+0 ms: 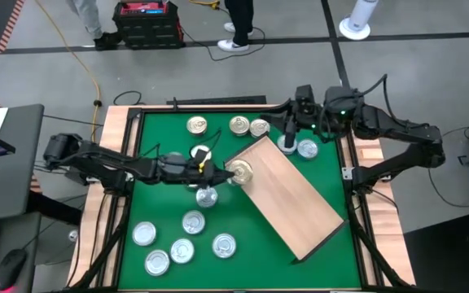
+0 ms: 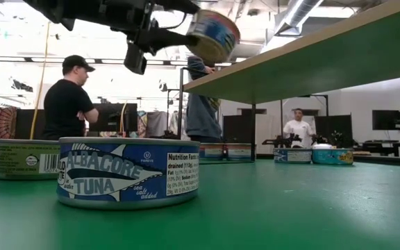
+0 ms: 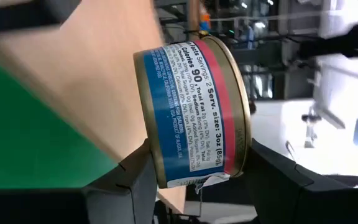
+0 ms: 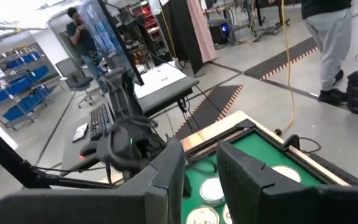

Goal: Stack canned seafood by type on shelf
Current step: Put the blue and pink tuna can on the shelf

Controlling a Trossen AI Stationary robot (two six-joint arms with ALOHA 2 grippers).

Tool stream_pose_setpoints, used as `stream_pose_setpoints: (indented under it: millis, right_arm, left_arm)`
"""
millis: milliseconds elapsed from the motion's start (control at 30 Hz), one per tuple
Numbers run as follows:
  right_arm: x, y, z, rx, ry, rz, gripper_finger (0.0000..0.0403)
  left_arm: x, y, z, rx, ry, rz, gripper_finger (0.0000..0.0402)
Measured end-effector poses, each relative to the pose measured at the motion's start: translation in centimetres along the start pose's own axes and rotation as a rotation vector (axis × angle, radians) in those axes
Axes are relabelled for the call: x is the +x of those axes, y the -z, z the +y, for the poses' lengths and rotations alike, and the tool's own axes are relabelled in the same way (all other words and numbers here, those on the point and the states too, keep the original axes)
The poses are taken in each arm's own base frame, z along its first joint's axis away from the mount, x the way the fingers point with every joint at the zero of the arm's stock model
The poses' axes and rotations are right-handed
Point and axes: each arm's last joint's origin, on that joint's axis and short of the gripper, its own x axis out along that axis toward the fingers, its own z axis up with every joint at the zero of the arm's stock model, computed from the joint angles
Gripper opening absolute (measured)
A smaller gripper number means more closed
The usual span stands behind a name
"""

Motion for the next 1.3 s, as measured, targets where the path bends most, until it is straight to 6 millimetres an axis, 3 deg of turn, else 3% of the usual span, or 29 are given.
stream_pose_setpoints:
  millis: [167, 400, 667, 800, 933, 1100, 1300]
  right_arm:
    - [-1.0, -0.3, 0.5, -0.03, -0.029, -0.013, 0.0122]
    - [-1.3, -0.1, 1.0, -0.056, -0.051, -0.008, 0.0122]
    - [-1.3, -0.1, 1.1, -0.057, -0.054, -0.009, 0.0122]
    - [-1.3, -0.1, 1.3, -0.058, -0.064, -0.008, 0.0122]
    - [-1.4, -0.2, 1.7, -0.055, -0.082, -0.024, 0.0122]
    - [-1.4, -0.6, 2.0, -0.045, -0.106, -0.07, 0.0122]
    - [-1.4, -0.8, 2.1, -0.04, -0.113, -0.092, 0.0122]
  left_arm:
    - [1.5, 1.6, -0.8, 0.014, -0.009, -0.02, 0.0192]
    - [3.4, 2.1, -1.1, 0.041, -0.108, -0.081, 0.0194]
    - [5.8, 2.2, -0.9, 0.119, -0.117, -0.019, 0.0241]
    - [6.2, 2.0, -1.9, 0.172, -0.08, -0.003, 0.0274]
    - [6.5, 1.2, -1.7, 0.212, -0.12, 0.011, 0.03]
    - [6.6, 0.7, -1.6, 0.224, -0.138, 0.08, 0.0306]
    - [6.0, -0.4, -2.4, 0.372, -0.13, 0.093, 0.0306]
